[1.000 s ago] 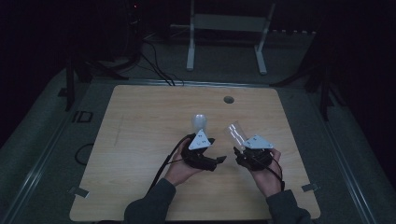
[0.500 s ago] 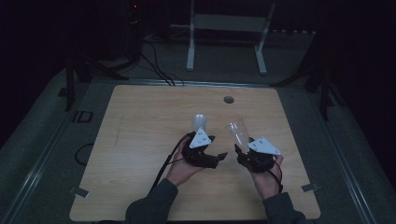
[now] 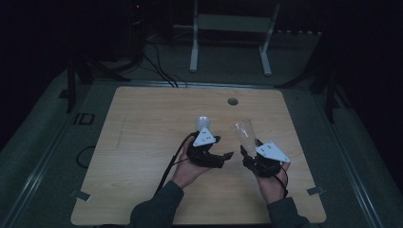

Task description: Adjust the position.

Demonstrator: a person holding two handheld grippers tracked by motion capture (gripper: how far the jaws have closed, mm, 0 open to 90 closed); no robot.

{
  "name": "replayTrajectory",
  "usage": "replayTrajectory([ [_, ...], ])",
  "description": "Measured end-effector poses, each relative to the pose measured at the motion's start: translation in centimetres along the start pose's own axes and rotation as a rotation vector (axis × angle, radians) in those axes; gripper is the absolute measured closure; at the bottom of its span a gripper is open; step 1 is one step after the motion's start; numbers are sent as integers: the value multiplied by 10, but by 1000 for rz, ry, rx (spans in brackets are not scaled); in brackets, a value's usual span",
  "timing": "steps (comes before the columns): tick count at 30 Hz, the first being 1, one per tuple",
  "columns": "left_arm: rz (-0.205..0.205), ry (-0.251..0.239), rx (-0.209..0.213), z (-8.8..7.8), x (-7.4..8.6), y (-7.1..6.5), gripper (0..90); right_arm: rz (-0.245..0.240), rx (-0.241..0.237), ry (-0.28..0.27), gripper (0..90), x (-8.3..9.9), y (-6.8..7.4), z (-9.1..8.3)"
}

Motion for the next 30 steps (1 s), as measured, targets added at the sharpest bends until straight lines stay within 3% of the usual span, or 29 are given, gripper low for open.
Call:
replayTrajectory([
  [7, -22, -11, 8, 2, -3, -1, 251, 3, 13, -42, 413, -2, -1, -5],
  [12, -44, -22, 20, 2, -8, -3, 249, -17, 8, -44, 413, -1, 3, -5],
  [30, -118, -34, 66, 13, -20, -8, 176, 0, 4, -70, 413, 1, 4, -14],
])
Point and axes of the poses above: each handheld gripper's, and its own axes: z roughly forward along the jaws, x roughly out of its underside, y roughly to its left, the point moved 9 cm from there along z, roughly forward along the jaws
